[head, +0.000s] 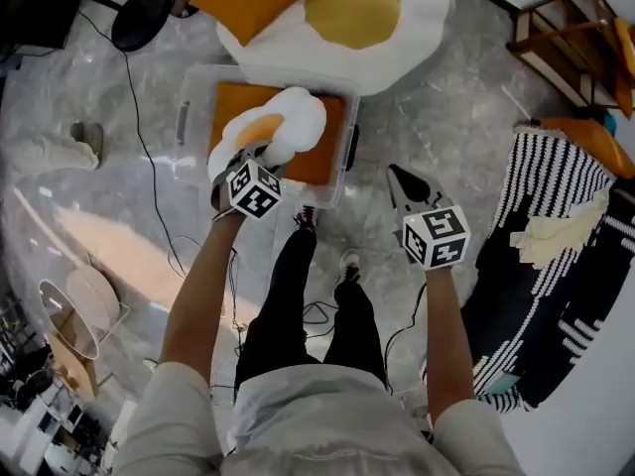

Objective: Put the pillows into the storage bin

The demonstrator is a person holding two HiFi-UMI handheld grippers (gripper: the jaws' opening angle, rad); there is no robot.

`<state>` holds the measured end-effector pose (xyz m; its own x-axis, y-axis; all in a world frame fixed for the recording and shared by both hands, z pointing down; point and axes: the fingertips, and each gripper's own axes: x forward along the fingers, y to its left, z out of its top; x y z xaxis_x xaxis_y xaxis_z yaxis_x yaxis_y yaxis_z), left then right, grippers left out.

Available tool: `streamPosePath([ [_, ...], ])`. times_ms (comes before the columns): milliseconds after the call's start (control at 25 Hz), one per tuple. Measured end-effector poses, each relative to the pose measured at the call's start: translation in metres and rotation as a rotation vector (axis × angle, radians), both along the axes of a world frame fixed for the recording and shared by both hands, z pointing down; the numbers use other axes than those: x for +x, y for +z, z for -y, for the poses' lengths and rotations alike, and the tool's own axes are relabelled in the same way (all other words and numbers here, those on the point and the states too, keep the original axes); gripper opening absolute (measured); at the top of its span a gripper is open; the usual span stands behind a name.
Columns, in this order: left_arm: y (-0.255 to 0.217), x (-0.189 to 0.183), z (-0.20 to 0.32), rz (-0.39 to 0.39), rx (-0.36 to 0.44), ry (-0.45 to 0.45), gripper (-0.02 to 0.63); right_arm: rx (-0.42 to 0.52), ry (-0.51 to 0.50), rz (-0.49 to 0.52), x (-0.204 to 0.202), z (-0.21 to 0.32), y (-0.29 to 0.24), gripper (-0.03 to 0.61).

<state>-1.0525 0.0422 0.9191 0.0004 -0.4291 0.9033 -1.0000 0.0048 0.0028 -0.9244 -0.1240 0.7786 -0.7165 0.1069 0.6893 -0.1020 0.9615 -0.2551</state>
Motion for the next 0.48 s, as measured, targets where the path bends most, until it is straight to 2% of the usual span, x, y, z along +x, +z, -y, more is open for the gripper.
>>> streamPosePath([
  [120,0.076,-0.030,0.004,-0.026,-0.047,-0.034,0.158,-0.015,0.057,-0.045,-0.019,0.014,0.062,0.002],
  [240,0.143,-0.048,0.015,-0.014,-0.078,-0.064,0.158,-0.025,0.086,-0.079,-0.037,0.029,0.121,0.002],
  [360,0.203,-0.052,0.025,0.020,-0.115,-0.071,0.162,-0.030,0.096,-0.098,-0.048,0.037,0.167,0.003],
  [480,0.254,-0.045,0.034,0.003,-0.143,-0.086,0.176,-0.032,0.099,-0.107,-0.056,0.040,0.204,0.002],
])
